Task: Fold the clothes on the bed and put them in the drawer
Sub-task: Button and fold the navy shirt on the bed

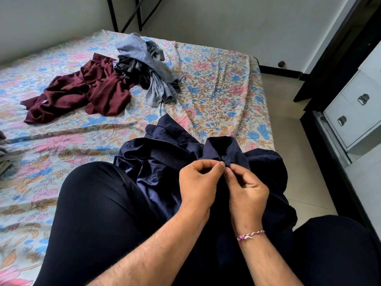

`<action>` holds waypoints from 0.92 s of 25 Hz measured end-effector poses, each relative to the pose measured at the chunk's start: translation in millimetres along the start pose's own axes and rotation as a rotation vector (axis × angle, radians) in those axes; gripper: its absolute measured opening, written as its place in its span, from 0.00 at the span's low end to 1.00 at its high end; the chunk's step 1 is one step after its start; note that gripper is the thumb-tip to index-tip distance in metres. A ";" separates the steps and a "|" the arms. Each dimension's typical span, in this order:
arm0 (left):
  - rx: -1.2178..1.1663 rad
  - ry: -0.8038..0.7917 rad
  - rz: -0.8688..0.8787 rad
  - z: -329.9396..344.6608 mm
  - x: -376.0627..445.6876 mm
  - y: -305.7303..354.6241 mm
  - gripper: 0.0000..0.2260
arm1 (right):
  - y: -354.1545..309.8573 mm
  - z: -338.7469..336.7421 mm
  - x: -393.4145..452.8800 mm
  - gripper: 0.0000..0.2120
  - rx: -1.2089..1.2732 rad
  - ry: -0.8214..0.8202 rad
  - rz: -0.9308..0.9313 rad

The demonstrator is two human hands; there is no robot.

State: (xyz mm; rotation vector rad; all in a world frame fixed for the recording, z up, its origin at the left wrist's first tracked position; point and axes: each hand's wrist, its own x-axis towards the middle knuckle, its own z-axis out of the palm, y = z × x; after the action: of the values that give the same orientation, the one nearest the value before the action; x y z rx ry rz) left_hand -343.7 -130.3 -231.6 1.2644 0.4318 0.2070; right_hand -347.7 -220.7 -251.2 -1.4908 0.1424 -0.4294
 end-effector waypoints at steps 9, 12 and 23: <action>0.024 -0.015 -0.028 -1.3 3.3 -2.5 0.03 | 7.0 -2.0 4.3 0.12 -0.093 -0.050 -0.138; 0.022 -0.017 -0.061 -3.9 4.8 -1.2 0.04 | 12.8 -4.2 4.2 0.10 -0.218 -0.104 -0.242; 0.380 -0.051 0.043 -11.5 16.5 -6.0 0.06 | 22.6 -7.3 10.6 0.08 -0.523 -0.171 -0.420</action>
State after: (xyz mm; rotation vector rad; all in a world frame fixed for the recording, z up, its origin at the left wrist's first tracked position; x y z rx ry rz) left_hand -334.2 -115.7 -243.3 1.6494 0.4122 0.1311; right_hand -336.3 -230.8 -272.3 -2.0759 -0.2165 -0.6292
